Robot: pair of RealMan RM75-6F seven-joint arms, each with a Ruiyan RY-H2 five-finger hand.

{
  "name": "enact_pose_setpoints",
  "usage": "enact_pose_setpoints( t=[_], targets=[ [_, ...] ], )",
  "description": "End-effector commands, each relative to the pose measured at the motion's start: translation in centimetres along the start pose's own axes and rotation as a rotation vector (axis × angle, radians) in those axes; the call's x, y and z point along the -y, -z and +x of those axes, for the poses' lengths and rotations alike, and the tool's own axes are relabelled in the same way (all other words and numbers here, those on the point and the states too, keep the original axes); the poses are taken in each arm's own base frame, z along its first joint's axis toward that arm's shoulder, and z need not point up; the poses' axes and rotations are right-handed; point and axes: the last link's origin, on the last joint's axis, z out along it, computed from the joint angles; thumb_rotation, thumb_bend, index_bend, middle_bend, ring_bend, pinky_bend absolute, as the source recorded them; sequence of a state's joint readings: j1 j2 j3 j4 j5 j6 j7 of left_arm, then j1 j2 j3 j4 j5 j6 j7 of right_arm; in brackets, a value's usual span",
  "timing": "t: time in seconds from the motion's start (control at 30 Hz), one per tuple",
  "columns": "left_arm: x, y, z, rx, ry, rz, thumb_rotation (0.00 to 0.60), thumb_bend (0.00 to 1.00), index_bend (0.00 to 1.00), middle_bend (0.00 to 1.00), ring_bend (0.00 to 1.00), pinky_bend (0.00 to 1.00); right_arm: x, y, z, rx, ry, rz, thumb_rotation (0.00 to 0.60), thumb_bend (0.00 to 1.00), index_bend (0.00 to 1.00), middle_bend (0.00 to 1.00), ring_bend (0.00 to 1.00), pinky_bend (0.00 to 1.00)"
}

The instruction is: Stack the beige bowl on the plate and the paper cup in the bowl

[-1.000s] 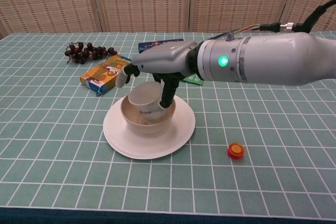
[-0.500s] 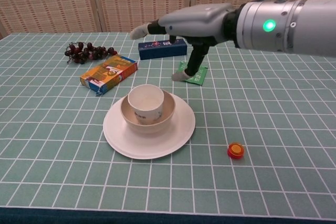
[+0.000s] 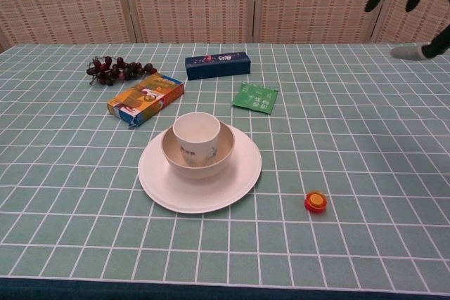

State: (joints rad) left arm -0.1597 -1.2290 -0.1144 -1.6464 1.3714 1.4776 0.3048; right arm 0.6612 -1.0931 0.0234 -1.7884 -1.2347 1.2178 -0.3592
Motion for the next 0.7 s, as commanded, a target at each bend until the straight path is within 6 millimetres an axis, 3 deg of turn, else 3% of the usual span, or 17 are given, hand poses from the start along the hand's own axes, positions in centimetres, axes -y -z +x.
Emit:
enact_pose_setpoints(
  t=[0.03,0.3,0.53,0.7],
  targets=[
    [-0.2,-0.1,0.0,-0.002,0.002,-0.002,0.6,0.22,0.28,0.34,0.34,0.44,-4.3,4.0,-0.8,-0.039,-0.02,-0.137,0.6,0.34,0.11,0.21,0.11,0.26],
    [-0.8,0.5,0.2,-0.009,0.008,-0.014,0.6,0.22,0.28,0.34,0.34,0.43,-9.6,12.2,-2.5,-0.082,-0.052,-0.337,0.6,0.36,0.12,0.22,0.11,0.26],
    [-1.3,1.2,0.4,-0.018,0.015,-0.023,0.6,0.22,0.28,0.34,0.34,0.43,-10.5,16.5,-3.1,-0.096,-0.096,-0.37,0.6,0.36,0.12,0.22,0.11,0.26],
    [-1.4,1.5,0.4,-0.015,0.017,-0.024,0.6,0.22,0.28,0.34,0.34,0.43,-10.4,18.0,-3.3,-0.098,-0.101,-0.384,0.6,0.36,0.12,0.22,0.11,0.26]
  ],
)
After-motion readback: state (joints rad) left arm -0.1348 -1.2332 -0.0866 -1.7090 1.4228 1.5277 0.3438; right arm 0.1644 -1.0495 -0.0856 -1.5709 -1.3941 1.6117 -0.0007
